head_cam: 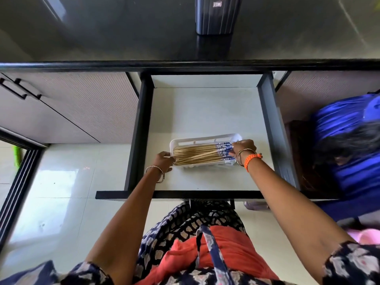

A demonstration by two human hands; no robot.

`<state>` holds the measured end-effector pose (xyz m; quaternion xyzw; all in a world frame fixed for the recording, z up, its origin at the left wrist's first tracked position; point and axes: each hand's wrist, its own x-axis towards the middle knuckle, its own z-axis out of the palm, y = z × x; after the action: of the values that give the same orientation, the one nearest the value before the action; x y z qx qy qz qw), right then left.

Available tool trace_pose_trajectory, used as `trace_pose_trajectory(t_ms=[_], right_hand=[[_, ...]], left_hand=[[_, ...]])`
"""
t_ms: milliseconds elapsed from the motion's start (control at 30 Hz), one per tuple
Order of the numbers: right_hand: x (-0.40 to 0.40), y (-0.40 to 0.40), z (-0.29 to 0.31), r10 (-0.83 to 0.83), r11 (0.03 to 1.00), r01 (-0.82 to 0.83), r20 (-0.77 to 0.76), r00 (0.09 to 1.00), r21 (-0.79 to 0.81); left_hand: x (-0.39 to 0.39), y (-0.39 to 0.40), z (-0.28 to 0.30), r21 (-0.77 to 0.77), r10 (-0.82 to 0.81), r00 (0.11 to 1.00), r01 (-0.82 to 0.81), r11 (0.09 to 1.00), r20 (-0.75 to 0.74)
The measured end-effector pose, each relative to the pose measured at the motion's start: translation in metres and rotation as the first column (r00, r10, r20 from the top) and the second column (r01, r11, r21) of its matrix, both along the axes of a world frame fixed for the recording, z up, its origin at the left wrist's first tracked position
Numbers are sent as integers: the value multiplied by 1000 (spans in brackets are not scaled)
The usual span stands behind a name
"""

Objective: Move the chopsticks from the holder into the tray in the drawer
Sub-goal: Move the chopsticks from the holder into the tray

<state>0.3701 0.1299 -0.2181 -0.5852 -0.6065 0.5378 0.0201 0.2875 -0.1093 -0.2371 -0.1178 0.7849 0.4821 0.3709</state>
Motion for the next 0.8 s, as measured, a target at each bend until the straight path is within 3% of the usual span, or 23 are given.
trace_pose_trajectory(t_ms=[100, 333, 467, 600, 667, 800], right_hand=[[-4, -4, 12, 267, 926, -326, 281, 922, 189], [-8, -15, 19, 554, 598, -768, 574, 603, 230], [-16, -25, 13, 733, 313, -902, 528, 429, 298], [-18, -30, 9, 817, 80, -973, 545, 189, 217], [-17, -30, 6, 810, 24, -976, 568, 145, 216], [-15, -29, 10, 798, 22, -971, 582, 159, 237]], left_hand=[[-1, -1, -4, -1, -14, 1000, 14, 1000, 9], [-3, 1, -7, 8, 15, 1000, -15, 1000, -9], [-3, 2, -6, 37, 53, 998, -53, 998, -16], [-2, 2, -6, 59, 84, 996, -83, 995, -10], [-1, 2, -5, 60, 85, 996, -85, 995, -10], [0, 2, -2, 85, 126, 991, -129, 988, 43]])
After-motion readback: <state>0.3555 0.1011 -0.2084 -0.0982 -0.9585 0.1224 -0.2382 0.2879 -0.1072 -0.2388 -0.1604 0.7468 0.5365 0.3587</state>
